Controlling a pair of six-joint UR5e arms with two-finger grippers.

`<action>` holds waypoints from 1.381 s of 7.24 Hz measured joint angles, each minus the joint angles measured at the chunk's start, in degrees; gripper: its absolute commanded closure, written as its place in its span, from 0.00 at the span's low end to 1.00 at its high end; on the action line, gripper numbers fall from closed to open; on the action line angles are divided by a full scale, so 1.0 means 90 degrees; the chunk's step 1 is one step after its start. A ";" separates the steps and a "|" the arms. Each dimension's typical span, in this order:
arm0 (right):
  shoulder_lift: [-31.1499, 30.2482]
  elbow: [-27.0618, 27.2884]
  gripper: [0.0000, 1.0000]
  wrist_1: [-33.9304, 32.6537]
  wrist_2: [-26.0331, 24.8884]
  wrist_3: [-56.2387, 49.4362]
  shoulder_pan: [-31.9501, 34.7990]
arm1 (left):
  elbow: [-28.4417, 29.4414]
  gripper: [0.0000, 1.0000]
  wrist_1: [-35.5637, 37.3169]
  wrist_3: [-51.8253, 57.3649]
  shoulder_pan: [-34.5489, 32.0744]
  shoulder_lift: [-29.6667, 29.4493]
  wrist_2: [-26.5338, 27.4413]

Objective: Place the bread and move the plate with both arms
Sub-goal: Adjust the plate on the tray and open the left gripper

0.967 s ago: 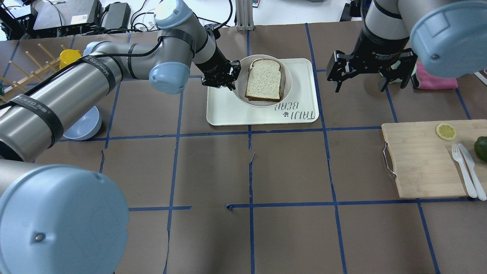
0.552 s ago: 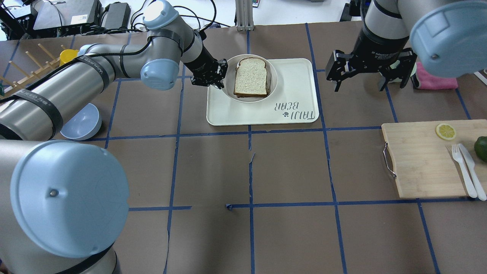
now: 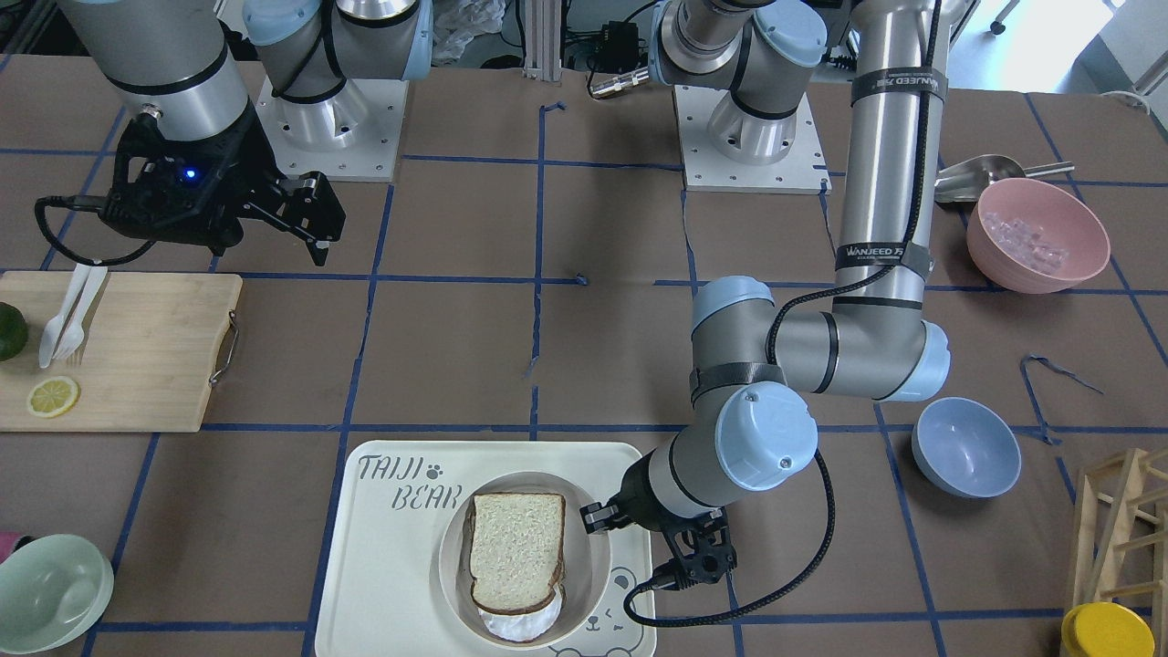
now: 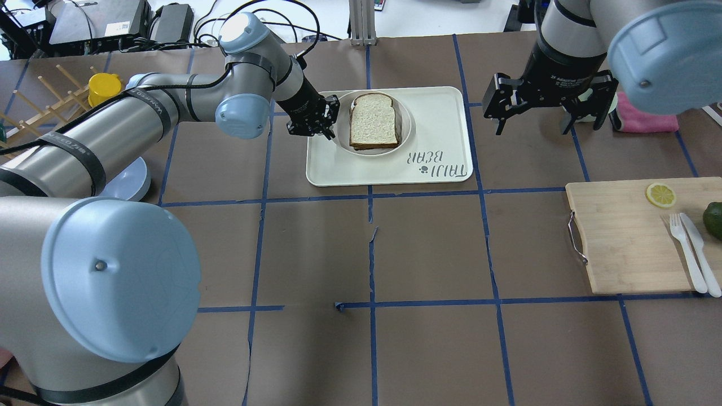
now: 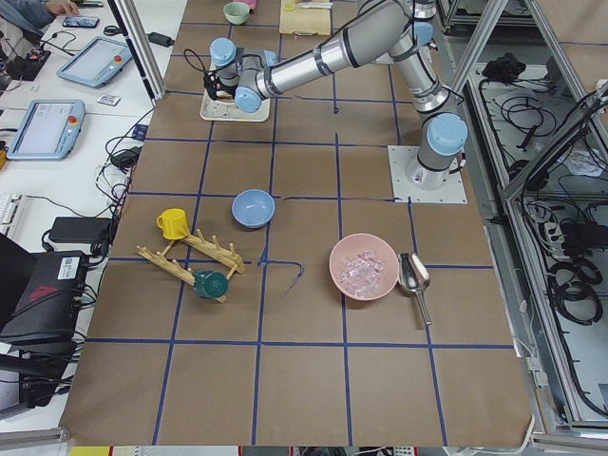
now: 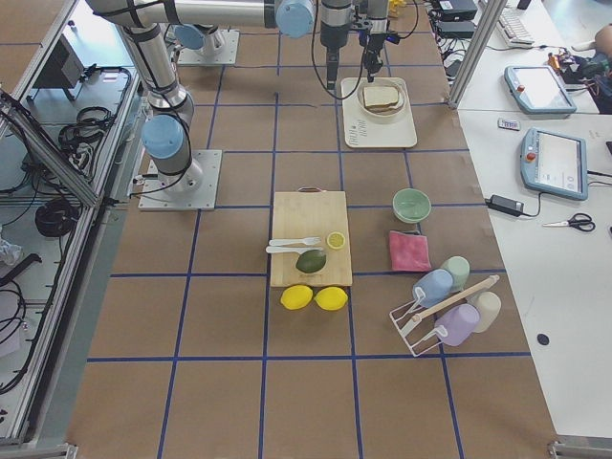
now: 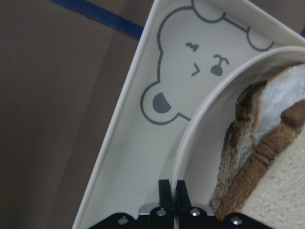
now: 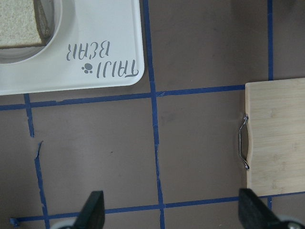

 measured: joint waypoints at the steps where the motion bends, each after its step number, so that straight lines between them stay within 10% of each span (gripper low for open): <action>1: 0.0000 0.0003 0.00 -0.0003 -0.0002 0.0000 0.0001 | -0.0002 1.00 0.0013 0.0015 -0.0042 -0.0004 -0.0072; 8: 0.0000 0.0016 0.00 -0.0139 -0.0022 0.0000 0.0001 | 0.0020 1.00 0.0584 0.0905 -0.0058 -0.0115 -0.0127; 9: 0.0000 0.0024 0.00 -0.0140 -0.0042 0.0000 0.0001 | 0.0018 0.33 0.0587 0.0873 -0.0058 -0.0140 -0.0143; 10: 0.0000 0.0029 0.00 -0.0140 -0.0051 0.0000 0.0002 | 0.0010 0.26 0.0585 0.0830 -0.0058 -0.0160 -0.0151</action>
